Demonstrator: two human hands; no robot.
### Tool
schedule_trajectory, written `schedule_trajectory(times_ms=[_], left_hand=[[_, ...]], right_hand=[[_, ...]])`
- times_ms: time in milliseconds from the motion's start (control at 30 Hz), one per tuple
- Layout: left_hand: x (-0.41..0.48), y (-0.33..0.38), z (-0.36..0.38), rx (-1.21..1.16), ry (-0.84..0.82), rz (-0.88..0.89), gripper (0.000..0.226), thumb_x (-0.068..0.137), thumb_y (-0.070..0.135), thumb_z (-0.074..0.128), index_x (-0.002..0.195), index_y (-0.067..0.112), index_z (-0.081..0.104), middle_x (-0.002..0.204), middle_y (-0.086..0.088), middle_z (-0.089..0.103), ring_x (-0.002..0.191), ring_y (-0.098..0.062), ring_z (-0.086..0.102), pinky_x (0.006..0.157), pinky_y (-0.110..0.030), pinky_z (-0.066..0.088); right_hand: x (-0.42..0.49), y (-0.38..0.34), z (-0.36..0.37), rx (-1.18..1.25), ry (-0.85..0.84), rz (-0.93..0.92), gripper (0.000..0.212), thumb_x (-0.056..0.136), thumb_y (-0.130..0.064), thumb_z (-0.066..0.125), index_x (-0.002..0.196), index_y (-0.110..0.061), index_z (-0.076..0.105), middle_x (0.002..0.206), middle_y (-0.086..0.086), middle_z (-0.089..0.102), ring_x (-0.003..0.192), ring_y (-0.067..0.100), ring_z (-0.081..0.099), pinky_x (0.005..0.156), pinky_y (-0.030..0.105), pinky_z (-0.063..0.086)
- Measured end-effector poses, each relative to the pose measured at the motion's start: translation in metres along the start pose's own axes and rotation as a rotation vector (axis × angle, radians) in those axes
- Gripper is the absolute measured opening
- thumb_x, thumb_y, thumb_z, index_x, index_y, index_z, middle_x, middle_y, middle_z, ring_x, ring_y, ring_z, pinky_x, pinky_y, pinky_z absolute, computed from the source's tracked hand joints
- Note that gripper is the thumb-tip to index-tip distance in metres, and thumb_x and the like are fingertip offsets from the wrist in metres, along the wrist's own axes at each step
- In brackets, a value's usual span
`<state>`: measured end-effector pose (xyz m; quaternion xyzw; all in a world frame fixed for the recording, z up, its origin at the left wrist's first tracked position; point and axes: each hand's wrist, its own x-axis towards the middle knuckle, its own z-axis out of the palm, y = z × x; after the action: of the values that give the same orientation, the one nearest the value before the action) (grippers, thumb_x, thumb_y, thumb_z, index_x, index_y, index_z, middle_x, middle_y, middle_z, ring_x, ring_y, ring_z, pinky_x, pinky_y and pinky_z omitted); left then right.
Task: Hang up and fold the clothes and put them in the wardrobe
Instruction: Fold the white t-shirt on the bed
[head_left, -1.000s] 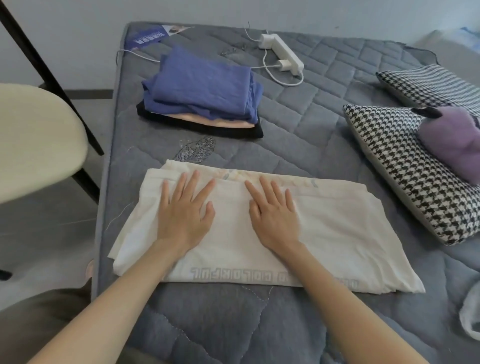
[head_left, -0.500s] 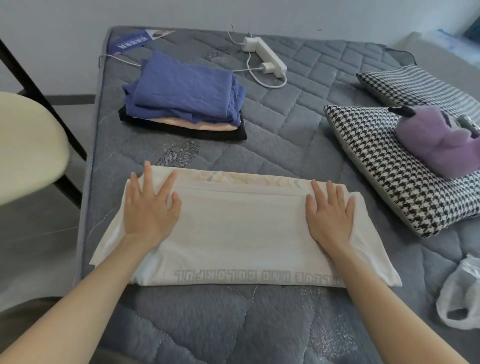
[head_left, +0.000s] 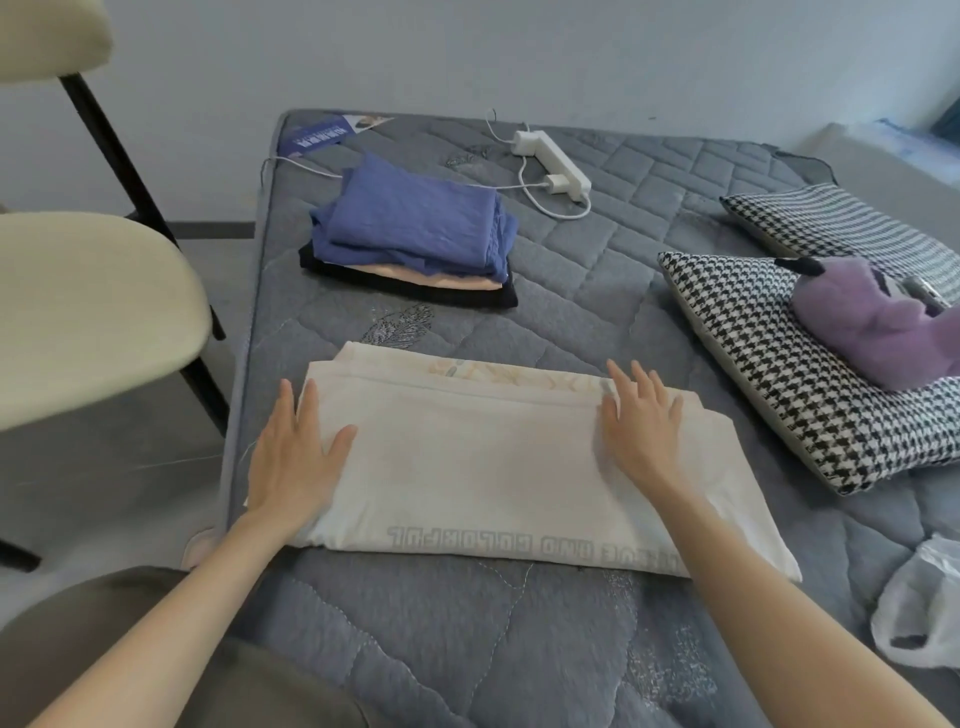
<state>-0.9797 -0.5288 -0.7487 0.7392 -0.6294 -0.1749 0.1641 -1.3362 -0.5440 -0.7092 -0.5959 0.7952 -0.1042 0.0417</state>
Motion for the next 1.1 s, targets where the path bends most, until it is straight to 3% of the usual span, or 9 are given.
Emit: schedule_trajectory(times_ms=[133, 267, 433, 500, 600, 767, 900, 1000, 1100], left_hand=[[-0.022, -0.009, -0.012, 0.012, 0.088, -0.071, 0.079, 0.09, 0.051, 0.052, 0.151, 0.01, 0.021, 0.148, -0.013, 0.037, 0.134, -0.032, 0.034, 0.105, -0.044, 0.031], [-0.043, -0.023, -0.016, -0.117, 0.112, -0.18, 0.076, 0.083, 0.055, 0.061, 0.142, 0.012, 0.038, 0.135, -0.012, 0.044, 0.123, -0.034, 0.04, 0.097, -0.045, 0.037], [-0.059, -0.036, -0.016, -0.349, 0.118, -0.27, 0.054, 0.076, 0.053, 0.071, 0.108, 0.015, 0.05, 0.109, -0.004, 0.053, 0.102, -0.024, 0.052, 0.083, -0.037, 0.044], [-0.062, -0.04, -0.017, -0.389, 0.113, -0.288, 0.052, 0.074, 0.054, 0.072, 0.102, 0.018, 0.048, 0.099, 0.001, 0.056, 0.093, -0.02, 0.055, 0.077, -0.035, 0.045], [-0.065, -0.045, -0.018, -0.421, 0.08, -0.304, 0.049, 0.072, 0.056, 0.072, 0.101, 0.022, 0.051, 0.089, 0.008, 0.059, 0.084, -0.014, 0.057, 0.065, -0.03, 0.041], [-0.065, -0.049, -0.021, -0.428, 0.037, -0.287, 0.041, 0.067, 0.055, 0.073, 0.075, 0.02, 0.054, 0.07, 0.009, 0.058, 0.065, -0.009, 0.054, 0.054, -0.031, 0.041], [-0.066, -0.046, -0.02, -0.358, -0.042, -0.283, 0.05, 0.068, 0.054, 0.07, 0.056, 0.022, 0.034, 0.051, 0.01, 0.036, 0.047, -0.008, 0.036, 0.046, -0.026, 0.021], [-0.067, -0.042, -0.018, -0.335, -0.06, -0.266, 0.044, 0.075, 0.047, 0.065, 0.055, 0.021, 0.035, 0.052, 0.01, 0.04, 0.049, -0.008, 0.039, 0.046, -0.026, 0.022], [-0.067, -0.04, -0.019, -0.43, -0.028, -0.231, 0.028, 0.08, 0.04, 0.063, 0.065, 0.022, 0.047, 0.075, 0.008, 0.05, 0.066, -0.008, 0.049, 0.053, -0.026, 0.029]], right_hand=[[-0.003, -0.063, 0.006, 0.096, -0.049, -0.233, 0.048, 0.1, -0.02, 0.043, 0.148, -0.019, 0.037, 0.152, 0.004, 0.039, 0.139, 0.025, 0.034, 0.113, 0.04, 0.027], [-0.012, -0.136, 0.015, 0.166, -0.147, -0.417, 0.05, 0.098, -0.018, 0.047, 0.146, -0.022, 0.037, 0.148, 0.0, 0.042, 0.134, 0.024, 0.039, 0.11, 0.04, 0.032], [-0.024, -0.211, 0.022, 0.209, -0.284, -0.733, 0.056, 0.092, -0.008, 0.052, 0.145, -0.021, 0.039, 0.149, 0.002, 0.039, 0.135, 0.025, 0.036, 0.107, 0.037, 0.034], [-0.025, -0.234, 0.024, 0.117, -0.34, -0.876, 0.062, 0.088, -0.002, 0.055, 0.145, -0.023, 0.04, 0.149, 0.0, 0.039, 0.137, 0.025, 0.032, 0.107, 0.036, 0.033], [-0.022, -0.264, 0.025, -0.233, -0.409, -1.049, 0.066, 0.087, -0.007, 0.062, 0.144, -0.031, 0.038, 0.151, -0.004, 0.034, 0.137, 0.026, 0.027, 0.108, 0.042, 0.033], [-0.018, -0.297, 0.022, -0.624, -0.421, -1.127, 0.046, 0.091, -0.025, 0.061, 0.134, -0.031, 0.047, 0.141, 0.0, 0.041, 0.132, 0.026, 0.029, 0.108, 0.053, 0.024], [-0.014, -0.305, 0.015, -0.767, -0.423, -1.187, 0.049, 0.087, -0.021, 0.065, 0.133, -0.027, 0.049, 0.135, 0.0, 0.046, 0.127, 0.023, 0.036, 0.098, 0.039, 0.034], [-0.012, -0.299, 0.016, -0.791, -0.377, -1.211, 0.045, 0.089, -0.025, 0.065, 0.131, -0.023, 0.048, 0.13, -0.001, 0.053, 0.126, 0.02, 0.037, 0.098, 0.036, 0.032], [-0.011, -0.289, 0.016, -0.772, -0.307, -1.228, 0.039, 0.092, -0.029, 0.062, 0.128, -0.024, 0.049, 0.127, -0.003, 0.057, 0.125, 0.019, 0.038, 0.106, 0.04, 0.025]])
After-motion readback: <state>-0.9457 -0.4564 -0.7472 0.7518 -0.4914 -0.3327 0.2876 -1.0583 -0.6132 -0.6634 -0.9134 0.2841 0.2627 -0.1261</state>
